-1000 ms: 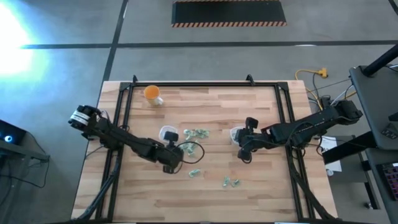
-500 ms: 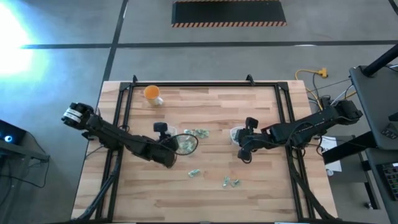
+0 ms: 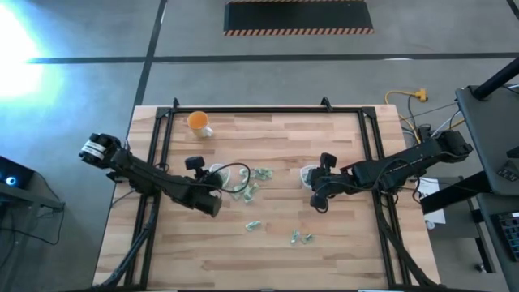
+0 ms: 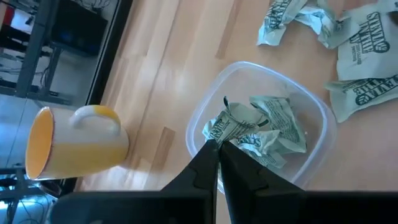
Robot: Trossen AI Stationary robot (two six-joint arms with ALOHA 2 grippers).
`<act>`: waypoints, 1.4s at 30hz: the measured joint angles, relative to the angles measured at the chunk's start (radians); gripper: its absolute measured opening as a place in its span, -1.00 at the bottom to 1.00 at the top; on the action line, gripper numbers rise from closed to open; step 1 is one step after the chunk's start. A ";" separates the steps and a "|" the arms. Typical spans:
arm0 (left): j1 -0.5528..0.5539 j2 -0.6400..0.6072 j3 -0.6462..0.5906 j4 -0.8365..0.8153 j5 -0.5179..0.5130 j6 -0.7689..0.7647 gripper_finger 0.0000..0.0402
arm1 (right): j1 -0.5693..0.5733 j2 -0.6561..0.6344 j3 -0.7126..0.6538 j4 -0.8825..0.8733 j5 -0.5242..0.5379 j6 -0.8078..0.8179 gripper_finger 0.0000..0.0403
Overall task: Pick and place Stevia / Truvia into bins
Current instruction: Put the stevia packet into the left transparent container, then put the stevia packet into the right transparent container
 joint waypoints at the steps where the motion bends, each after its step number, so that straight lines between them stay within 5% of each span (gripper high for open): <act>1: 0.000 0.000 0.000 0.000 0.000 0.000 -1.00 | 0.000 0.000 0.000 0.000 0.000 0.000 -0.67; 10: 0.000 0.000 -0.001 0.005 0.003 0.011 -0.94 | 0.000 0.000 0.000 0.004 -0.001 0.000 -0.66; 20: -0.001 0.000 -0.002 0.006 0.003 0.014 -0.37 | 0.000 0.000 -0.001 0.008 -0.017 0.000 -0.62; 28: -0.001 0.000 0.004 0.008 0.010 0.007 -0.23 | 0.062 0.022 -0.010 0.206 -0.356 -0.108 -0.65; 42: -0.001 0.001 0.012 0.009 0.030 0.007 -0.22 | 0.230 0.166 -0.003 0.422 -0.404 -0.052 -0.53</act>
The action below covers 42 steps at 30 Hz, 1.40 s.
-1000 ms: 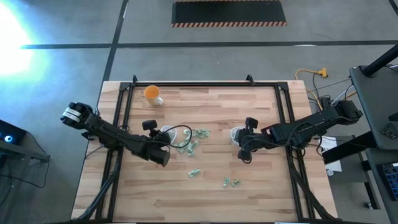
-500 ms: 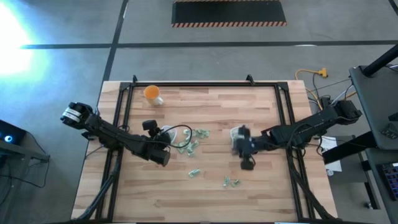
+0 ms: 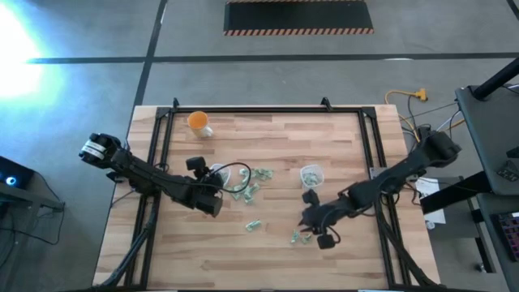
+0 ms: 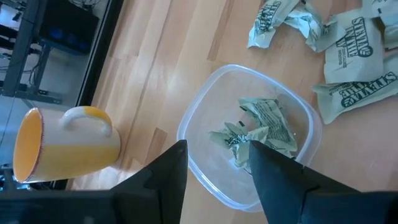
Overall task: Pick and place Stevia / Truvia into bins
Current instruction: Put the stevia packet into the right transparent container
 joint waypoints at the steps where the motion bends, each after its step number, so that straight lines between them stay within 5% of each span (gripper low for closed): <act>1: 0.000 0.000 0.002 0.001 0.002 0.000 -0.22 | 0.002 0.009 0.000 0.018 0.000 0.009 -0.51; 20: 0.001 0.000 0.004 0.020 0.005 0.004 -0.22 | 0.003 0.231 0.024 0.102 -0.089 0.092 -0.02; 31: 0.000 0.000 0.004 0.020 0.004 0.007 -0.22 | 0.003 0.275 0.032 0.097 -0.031 0.083 -0.03; 42: 0.000 0.000 0.005 0.021 0.004 0.007 -0.22 | 0.003 0.275 0.032 0.079 -0.003 0.087 -0.25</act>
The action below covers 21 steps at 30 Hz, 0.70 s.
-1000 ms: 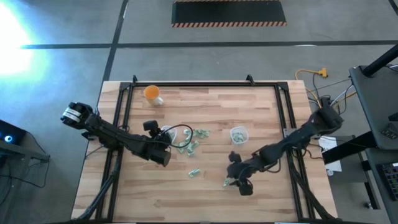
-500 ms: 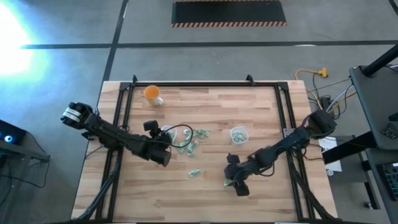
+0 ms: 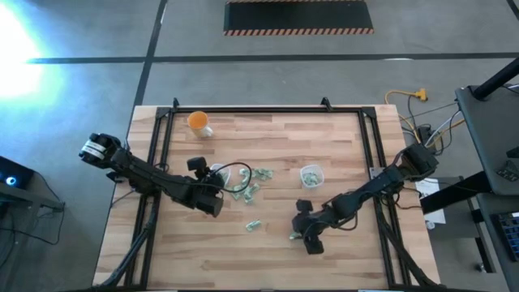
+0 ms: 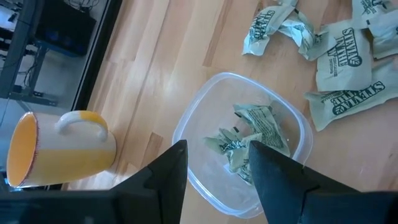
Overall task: Pick and place Stevia / Truvia into bins
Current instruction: Put the stevia packet into the right transparent container
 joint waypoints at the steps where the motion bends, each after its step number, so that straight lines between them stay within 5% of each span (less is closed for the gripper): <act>1: 0.000 0.000 0.000 0.000 0.000 0.000 -0.22 | 0.000 0.000 0.000 -0.007 0.000 0.002 -0.26; 11: 0.000 0.000 0.001 0.000 0.000 0.000 -0.22 | -0.001 0.000 -0.002 -0.036 0.019 0.010 -0.40; 21: 0.000 0.000 0.002 0.002 0.000 -0.001 -0.22 | 0.000 0.000 -0.003 -0.059 0.048 0.003 -0.80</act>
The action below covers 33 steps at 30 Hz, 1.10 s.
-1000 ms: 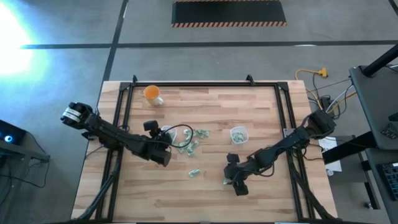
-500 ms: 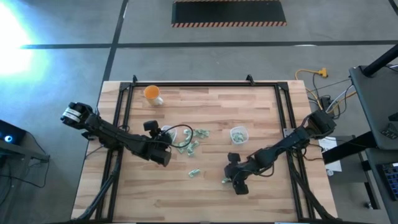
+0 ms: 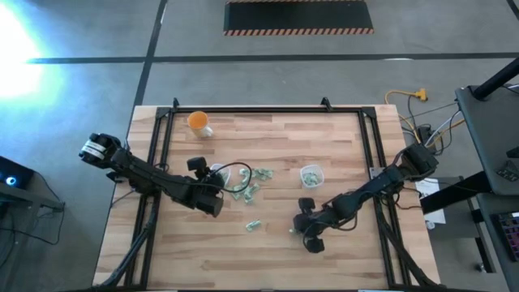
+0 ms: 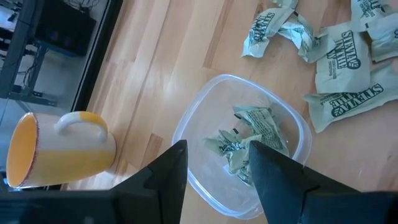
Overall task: Pick and place Stevia / Truvia into bins
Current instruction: Put the stevia packet into the right transparent container
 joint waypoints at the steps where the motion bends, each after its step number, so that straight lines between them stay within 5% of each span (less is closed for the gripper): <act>1: 0.000 0.000 0.000 0.000 0.000 0.000 -0.22 | 0.000 0.000 0.000 0.000 0.001 -0.007 -0.86; 12: 0.001 0.000 -0.001 -0.001 0.000 0.000 -0.22 | 0.000 -0.026 0.051 -0.011 0.065 -0.144 -0.96; 19: 0.001 0.000 -0.003 -0.003 0.000 0.000 -0.22 | -0.003 -0.111 0.136 -0.242 0.385 -0.212 -0.96; 25: 0.001 0.000 -0.003 -0.004 0.000 0.000 -0.22 | -0.029 -0.202 0.191 -0.642 0.723 0.062 -0.96; 33: 0.000 0.000 -0.003 -0.004 0.000 0.000 -0.22 | -0.098 -0.277 0.136 -0.748 0.723 0.244 -0.96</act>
